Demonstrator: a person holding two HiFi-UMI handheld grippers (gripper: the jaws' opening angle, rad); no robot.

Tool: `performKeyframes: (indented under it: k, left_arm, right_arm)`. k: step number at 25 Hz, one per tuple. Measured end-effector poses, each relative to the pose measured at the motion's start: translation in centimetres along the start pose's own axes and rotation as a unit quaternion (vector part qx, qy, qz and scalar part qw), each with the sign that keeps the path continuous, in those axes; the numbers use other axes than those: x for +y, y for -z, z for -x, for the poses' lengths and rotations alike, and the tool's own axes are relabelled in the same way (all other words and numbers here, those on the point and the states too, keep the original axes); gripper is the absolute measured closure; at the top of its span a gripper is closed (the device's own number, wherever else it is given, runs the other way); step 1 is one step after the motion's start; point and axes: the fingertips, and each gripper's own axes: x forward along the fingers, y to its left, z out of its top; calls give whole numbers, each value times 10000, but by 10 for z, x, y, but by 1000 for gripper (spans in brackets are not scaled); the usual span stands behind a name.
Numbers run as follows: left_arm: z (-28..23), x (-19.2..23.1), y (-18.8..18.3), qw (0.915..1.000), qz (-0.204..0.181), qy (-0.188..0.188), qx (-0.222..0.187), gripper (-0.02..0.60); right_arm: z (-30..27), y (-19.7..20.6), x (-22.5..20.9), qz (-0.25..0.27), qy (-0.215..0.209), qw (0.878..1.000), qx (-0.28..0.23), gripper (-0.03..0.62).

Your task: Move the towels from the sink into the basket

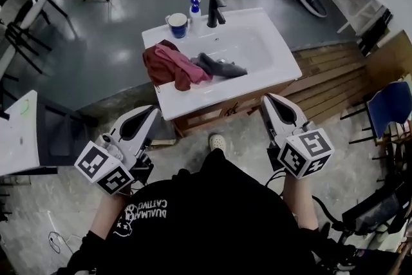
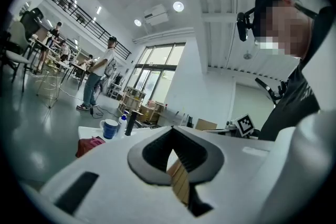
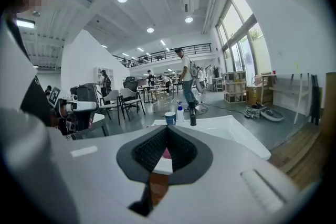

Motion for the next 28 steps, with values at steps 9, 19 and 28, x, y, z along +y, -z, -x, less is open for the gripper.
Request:
performKeyframes:
  k: [9, 19, 28]
  left_arm:
    - [-48, 56, 1, 9951, 279, -940, -113, 583]
    - [-84, 106, 5, 9792, 455, -1969, -152, 583]
    - [-66, 134, 18, 9521, 851, -2919, -332, 583]
  right_arm:
    - [-99, -7, -61, 4, -924, 9943, 538, 585]
    - [-208, 38, -113, 672, -1650, 9711, 1589, 585]
    - [-281, 84, -108, 487, -2572, 9351, 2389, 557]
